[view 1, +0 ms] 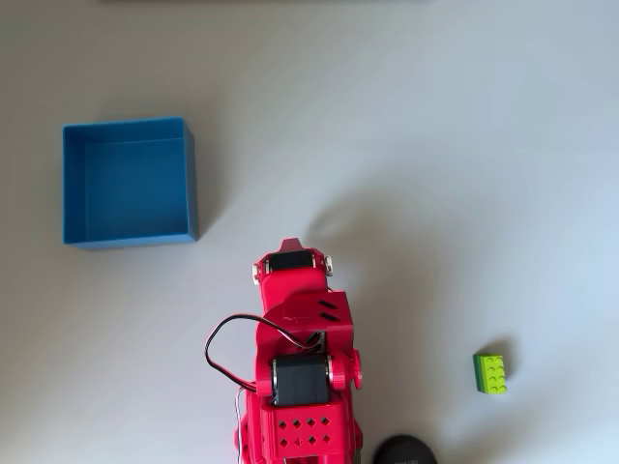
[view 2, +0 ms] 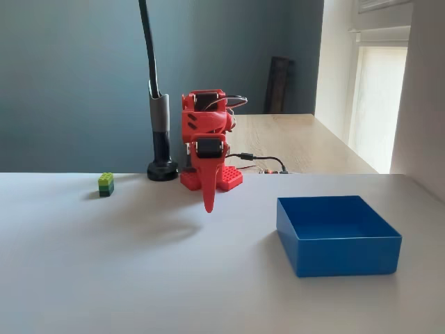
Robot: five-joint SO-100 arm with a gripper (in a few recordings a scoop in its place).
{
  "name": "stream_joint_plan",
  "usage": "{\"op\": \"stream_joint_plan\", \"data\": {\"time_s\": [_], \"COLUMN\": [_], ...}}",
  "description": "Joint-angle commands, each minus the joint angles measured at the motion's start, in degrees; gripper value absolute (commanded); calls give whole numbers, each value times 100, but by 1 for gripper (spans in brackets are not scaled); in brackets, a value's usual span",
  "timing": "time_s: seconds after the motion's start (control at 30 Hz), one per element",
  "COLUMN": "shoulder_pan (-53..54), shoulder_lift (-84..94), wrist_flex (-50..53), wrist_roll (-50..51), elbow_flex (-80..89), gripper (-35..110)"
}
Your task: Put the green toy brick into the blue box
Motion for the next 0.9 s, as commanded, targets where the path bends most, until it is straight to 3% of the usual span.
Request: {"op": "stream_joint_plan", "data": {"time_s": [0.0,0.87], "shoulder_pan": [-211,-185], "shoulder_lift": [62,35], "wrist_flex": [18,-299], "wrist_roll": [-404,-272], "elbow_flex": [88,-62], "gripper": [0,0]}}
